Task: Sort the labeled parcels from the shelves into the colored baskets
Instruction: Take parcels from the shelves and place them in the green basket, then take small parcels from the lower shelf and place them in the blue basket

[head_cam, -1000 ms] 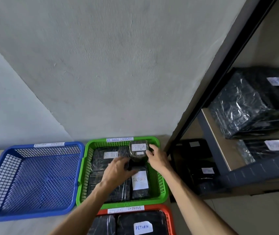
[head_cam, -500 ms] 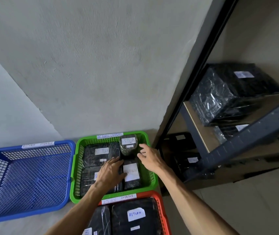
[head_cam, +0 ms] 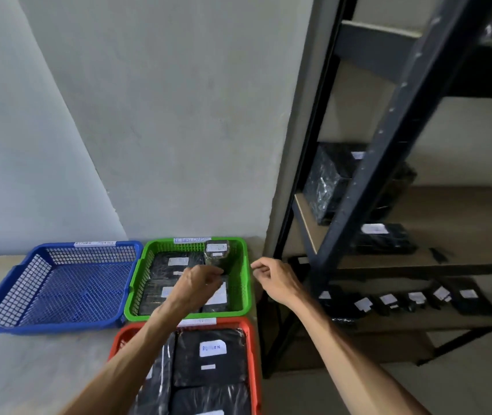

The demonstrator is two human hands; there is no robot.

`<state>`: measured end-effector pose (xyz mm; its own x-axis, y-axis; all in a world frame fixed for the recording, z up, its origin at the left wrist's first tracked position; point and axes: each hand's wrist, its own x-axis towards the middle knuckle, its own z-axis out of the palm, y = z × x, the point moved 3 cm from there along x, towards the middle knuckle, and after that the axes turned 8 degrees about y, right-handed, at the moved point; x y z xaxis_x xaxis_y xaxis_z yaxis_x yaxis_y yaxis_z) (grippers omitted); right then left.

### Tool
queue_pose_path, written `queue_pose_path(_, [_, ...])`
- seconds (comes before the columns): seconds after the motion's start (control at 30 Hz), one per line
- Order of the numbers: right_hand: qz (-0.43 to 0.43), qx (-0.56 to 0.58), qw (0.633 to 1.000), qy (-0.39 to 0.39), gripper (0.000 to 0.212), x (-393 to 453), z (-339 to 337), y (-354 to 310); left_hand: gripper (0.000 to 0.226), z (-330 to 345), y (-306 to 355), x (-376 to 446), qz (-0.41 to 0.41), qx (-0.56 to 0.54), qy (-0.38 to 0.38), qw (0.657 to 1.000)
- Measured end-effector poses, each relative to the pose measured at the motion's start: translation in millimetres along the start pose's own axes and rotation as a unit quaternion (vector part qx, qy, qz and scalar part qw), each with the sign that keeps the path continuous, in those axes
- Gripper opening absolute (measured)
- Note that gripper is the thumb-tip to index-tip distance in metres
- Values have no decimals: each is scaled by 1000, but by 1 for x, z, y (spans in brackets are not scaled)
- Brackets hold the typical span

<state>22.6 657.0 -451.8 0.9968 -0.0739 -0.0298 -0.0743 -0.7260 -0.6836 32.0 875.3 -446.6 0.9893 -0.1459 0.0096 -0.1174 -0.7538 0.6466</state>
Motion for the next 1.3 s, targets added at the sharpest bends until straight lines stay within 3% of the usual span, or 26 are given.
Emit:
queue_pose_path(0.23, [-109, -14, 992, 56, 22, -60, -104, 10, 30, 6, 115, -51, 38, 4, 46, 998])
queue_pose_path(0.43, [-148, -84, 978, 118, 34, -110, -183, 30, 37, 19, 202, -81, 101, 19, 48, 994])
queue_pose_path(0.8, [-93, -144, 971, 164, 55, -193, -246, 147, 50, 109, 273, -126, 183, 49, -13, 982])
queue_pose_path(1.13, [-20, -167, 979, 115, 59, -179, -285, 315, 53, 256, 316, -105, 109, 64, -84, 988])
queue_pose_path(1.3, [-19, -150, 986, 70, 58, -136, -316, 399, 49, 332, 332, -82, 18, 63, -89, 994])
